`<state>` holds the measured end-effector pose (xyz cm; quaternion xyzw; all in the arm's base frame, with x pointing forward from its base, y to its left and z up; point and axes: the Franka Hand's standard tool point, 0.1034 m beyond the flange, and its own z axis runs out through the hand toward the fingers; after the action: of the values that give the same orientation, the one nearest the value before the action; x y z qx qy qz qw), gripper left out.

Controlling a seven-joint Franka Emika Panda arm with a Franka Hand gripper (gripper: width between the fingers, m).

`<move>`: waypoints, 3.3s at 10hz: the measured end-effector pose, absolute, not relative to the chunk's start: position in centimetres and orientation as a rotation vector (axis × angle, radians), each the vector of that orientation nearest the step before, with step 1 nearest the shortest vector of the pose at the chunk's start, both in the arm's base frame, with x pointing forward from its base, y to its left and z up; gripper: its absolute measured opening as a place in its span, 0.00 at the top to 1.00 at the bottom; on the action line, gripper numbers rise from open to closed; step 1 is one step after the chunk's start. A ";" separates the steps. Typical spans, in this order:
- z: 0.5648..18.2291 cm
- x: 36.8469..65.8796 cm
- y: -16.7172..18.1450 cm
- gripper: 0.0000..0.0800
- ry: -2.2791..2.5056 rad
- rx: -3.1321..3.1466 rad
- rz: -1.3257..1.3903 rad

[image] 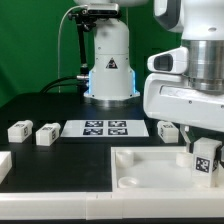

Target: Assemble one leg

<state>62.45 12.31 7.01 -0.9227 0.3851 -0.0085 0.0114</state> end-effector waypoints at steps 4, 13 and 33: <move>7.0 62.4 12.3 0.33 1.111 -2.915 -0.028; 7.0 62.1 12.4 0.19 -0.880 -3.035 0.017; 7.0 61.9 12.7 0.63 0.618 -3.106 -0.012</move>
Offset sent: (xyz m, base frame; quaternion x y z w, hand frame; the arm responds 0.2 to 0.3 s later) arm 0.0000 0.0000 0.0000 0.0000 0.0000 0.0000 1.0000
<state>61.88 12.75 7.04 -0.9807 0.1952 -0.0037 -0.0128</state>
